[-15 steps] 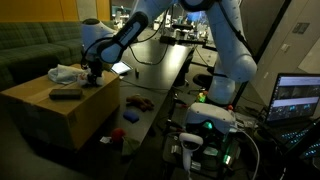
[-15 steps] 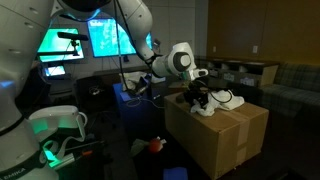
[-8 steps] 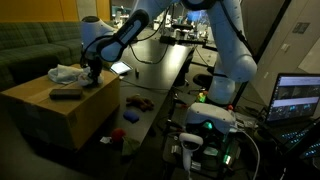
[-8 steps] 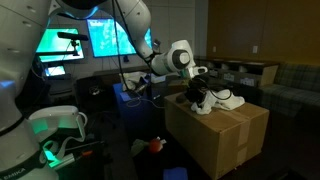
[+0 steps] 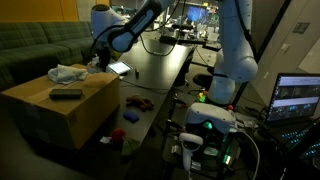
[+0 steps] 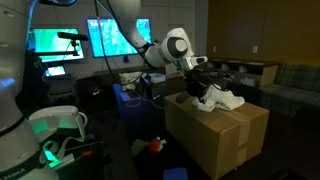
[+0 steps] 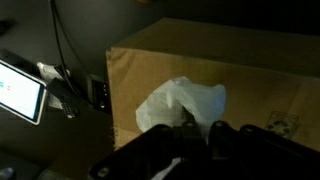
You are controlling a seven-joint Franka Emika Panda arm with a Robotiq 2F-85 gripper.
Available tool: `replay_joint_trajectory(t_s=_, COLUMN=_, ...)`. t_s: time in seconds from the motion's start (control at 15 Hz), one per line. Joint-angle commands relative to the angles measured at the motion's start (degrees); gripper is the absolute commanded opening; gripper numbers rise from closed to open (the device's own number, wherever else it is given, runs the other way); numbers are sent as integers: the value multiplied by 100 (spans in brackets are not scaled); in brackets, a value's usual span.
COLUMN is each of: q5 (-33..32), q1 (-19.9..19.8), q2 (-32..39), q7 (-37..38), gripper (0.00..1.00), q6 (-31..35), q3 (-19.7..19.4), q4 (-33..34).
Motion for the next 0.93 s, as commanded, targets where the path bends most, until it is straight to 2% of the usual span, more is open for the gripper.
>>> replay_joint_trajectory(t_s=0.0, q5=-430, q1=-8, q2=-747, q7=696, gripper=8, q6=-120, q3=-226, q4=-788)
replay_joint_trajectory(t_s=0.2, q5=-452, q1=-240, q2=-966, q7=983, gripper=5, q6=-143, q3=-251, q4=-1225)
replay_joint_trajectory(t_s=0.4, q5=-400, q1=-522, q2=-962, q7=1193, gripper=7, q6=-83, q3=-304, q4=-1585)
replay_joint_trajectory(t_s=0.87, q5=89, q1=-1244, q2=-268, q7=1057, gripper=7, q6=183, q3=-496, q4=-1852)
